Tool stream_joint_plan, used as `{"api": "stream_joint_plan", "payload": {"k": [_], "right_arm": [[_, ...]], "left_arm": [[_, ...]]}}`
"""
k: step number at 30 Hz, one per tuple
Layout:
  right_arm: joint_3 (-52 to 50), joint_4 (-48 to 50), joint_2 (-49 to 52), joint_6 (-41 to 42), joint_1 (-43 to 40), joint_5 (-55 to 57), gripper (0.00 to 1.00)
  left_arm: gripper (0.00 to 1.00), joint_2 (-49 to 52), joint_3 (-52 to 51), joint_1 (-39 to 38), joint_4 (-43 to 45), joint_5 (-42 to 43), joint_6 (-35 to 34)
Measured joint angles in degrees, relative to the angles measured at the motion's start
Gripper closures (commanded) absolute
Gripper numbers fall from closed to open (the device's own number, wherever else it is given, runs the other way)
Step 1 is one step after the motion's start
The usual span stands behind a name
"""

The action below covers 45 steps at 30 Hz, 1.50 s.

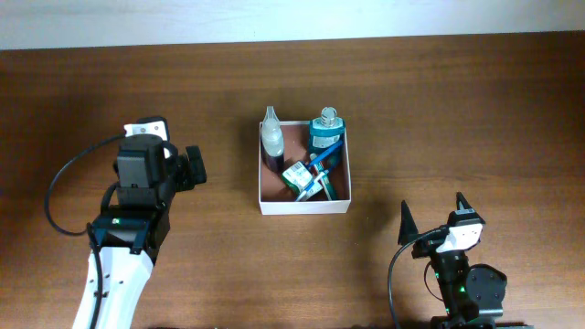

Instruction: Pack container

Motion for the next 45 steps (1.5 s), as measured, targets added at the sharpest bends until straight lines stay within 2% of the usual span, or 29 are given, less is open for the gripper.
{"api": "stream_joint_plan", "payload": {"k": [31,36,40,45], "right_arm": [[0.0,0.0,0.0,-0.3,0.0,0.0,0.01],[0.0,0.0,0.0,-0.3,0.0,0.0,0.01],[0.0,0.0,0.0,-0.3,0.0,0.0,0.01],[0.0,0.0,0.0,-0.3,0.0,0.0,0.01]], "left_arm": [[0.01,0.0,0.0,0.0,0.0,0.0,0.0],[0.01,-0.7,0.0,0.0,-4.8,0.0,0.0],[0.01,-5.5,-1.3,0.0,-6.7,-1.4,0.0],[0.0,-16.2,-4.3,0.0,-8.2,-3.7,0.0]]}}
